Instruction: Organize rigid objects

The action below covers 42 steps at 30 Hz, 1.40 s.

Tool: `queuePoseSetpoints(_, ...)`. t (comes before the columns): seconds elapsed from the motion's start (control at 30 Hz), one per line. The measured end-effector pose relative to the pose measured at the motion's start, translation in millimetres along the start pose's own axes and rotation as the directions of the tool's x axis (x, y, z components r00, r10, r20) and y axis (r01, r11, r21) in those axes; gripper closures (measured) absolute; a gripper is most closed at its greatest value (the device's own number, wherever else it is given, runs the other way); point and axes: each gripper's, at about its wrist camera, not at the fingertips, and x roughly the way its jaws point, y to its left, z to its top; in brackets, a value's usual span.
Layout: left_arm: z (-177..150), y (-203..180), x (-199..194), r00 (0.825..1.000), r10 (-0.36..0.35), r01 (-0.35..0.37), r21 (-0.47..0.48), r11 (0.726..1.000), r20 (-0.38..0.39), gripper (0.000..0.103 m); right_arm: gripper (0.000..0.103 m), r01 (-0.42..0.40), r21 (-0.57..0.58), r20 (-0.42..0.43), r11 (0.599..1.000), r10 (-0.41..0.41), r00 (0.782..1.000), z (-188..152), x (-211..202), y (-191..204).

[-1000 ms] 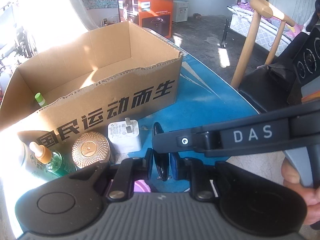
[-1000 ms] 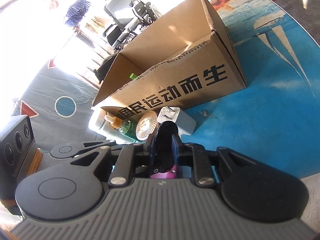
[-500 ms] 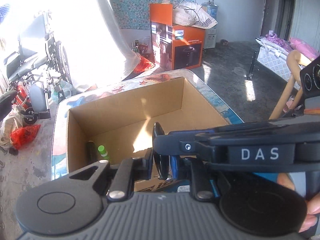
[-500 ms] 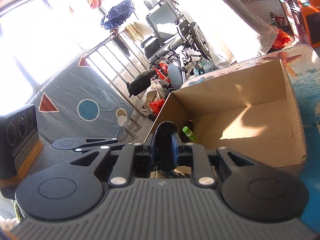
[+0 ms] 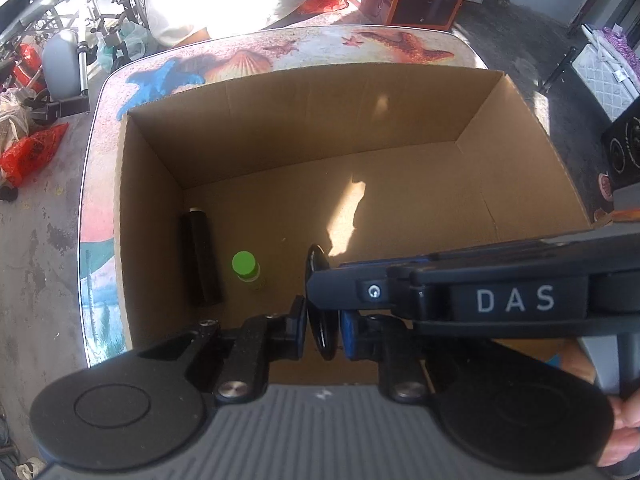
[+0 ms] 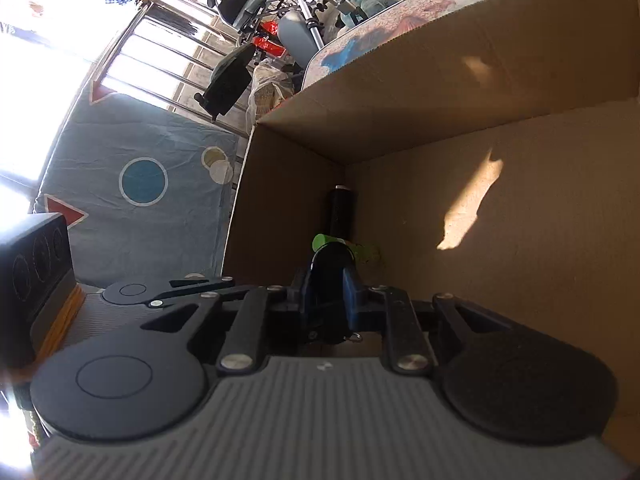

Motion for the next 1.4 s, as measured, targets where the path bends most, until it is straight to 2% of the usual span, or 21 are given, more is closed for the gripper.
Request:
queuePoseSetpoints(0.17, -6, 2, 11, 0.998, 0.036, -0.035, 0.020, 0.999, -0.055, 0.083, 0.086, -0.015, 0.090, -0.067, 0.996, 0.021, 0.998, -3, 26, -15)
queuePoseSetpoints(0.23, -9, 3, 11, 0.997, 0.047, -0.046, 0.022, 0.999, -0.053, 0.081, 0.086, -0.026, 0.120, -0.075, 0.992, 0.035, 0.997, -4, 33, -18)
queuePoseSetpoints(0.3, -11, 3, 8, 0.998, 0.061, -0.060, 0.022, 0.998, -0.034, 0.076, 0.084, -0.033, 0.146, -0.074, 0.989, 0.044, 0.996, -5, 37, -23)
queuePoseSetpoints(0.4, -14, 2, -2, 0.998, 0.064, -0.064, 0.023, 0.998, -0.008, 0.075, 0.084, -0.042, 0.161, -0.067, 0.986, 0.053, 0.996, -9, 34, -24)
queuePoseSetpoints(0.57, -23, -7, -34, 0.995, 0.053, -0.056, 0.030, 0.998, 0.084, 0.068, 0.082, -0.078, 0.147, 0.001, 0.986, 0.079, 0.997, -18, 4, -22)
queuePoseSetpoints(0.73, -48, -22, -75, 0.980, 0.030, -0.041, 0.053, 0.998, 0.199, 0.063, 0.079, -0.120, 0.088, 0.108, 0.989, 0.110, 0.988, -42, -50, -11)
queuePoseSetpoints(0.87, -85, -36, -103, 0.958, -0.009, -0.012, 0.073, 0.997, 0.286, 0.060, 0.072, -0.125, 0.012, 0.202, 0.992, 0.120, 0.972, -78, -99, -4)
queuePoseSetpoints(0.97, -117, -44, -108, 0.944, -0.042, 0.017, 0.078, 0.997, 0.326, 0.059, 0.068, -0.109, -0.036, 0.256, 0.993, 0.115, 0.960, -110, -134, -8)
queuePoseSetpoints(1.07, -149, -52, -101, 0.942, -0.072, 0.048, 0.081, 0.996, 0.329, 0.059, 0.064, -0.086, -0.052, 0.281, 0.995, 0.097, 0.955, -139, -148, -15)
queuePoseSetpoints(1.2, -182, -57, -79, 0.947, -0.135, 0.115, 0.086, 0.990, 0.293, 0.059, 0.062, -0.035, -0.059, 0.289, 0.998, 0.050, 0.956, -178, -155, -32)
queuePoseSetpoints(1.3, -202, -61, -61, 0.956, -0.167, 0.145, 0.103, 0.984, 0.241, 0.057, 0.062, 0.004, -0.058, 0.285, 0.998, 0.013, 0.958, -196, -145, -40)
queuePoseSetpoints(1.4, -216, -66, -45, 0.966, -0.160, 0.140, 0.109, 0.984, 0.204, 0.052, 0.061, 0.053, -0.062, 0.259, 0.997, -0.035, 0.965, -208, -128, -45)
